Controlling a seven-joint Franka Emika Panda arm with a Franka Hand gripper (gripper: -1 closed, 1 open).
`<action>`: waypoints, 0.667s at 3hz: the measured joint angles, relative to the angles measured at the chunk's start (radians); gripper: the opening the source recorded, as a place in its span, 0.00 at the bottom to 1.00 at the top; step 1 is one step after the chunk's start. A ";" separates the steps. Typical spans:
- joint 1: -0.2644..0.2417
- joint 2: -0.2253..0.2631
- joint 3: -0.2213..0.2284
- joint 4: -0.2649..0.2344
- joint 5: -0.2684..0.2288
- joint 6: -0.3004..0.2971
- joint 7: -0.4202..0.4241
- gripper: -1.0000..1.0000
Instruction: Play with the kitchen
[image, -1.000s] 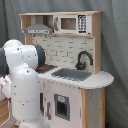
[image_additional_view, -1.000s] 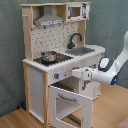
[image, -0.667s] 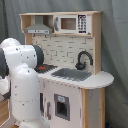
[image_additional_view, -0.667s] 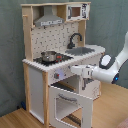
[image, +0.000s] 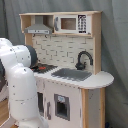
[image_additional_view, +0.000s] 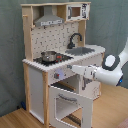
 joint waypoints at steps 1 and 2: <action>0.033 -0.055 -0.001 0.062 0.001 -0.004 0.081 1.00; 0.043 -0.101 -0.002 0.101 0.009 -0.019 0.187 1.00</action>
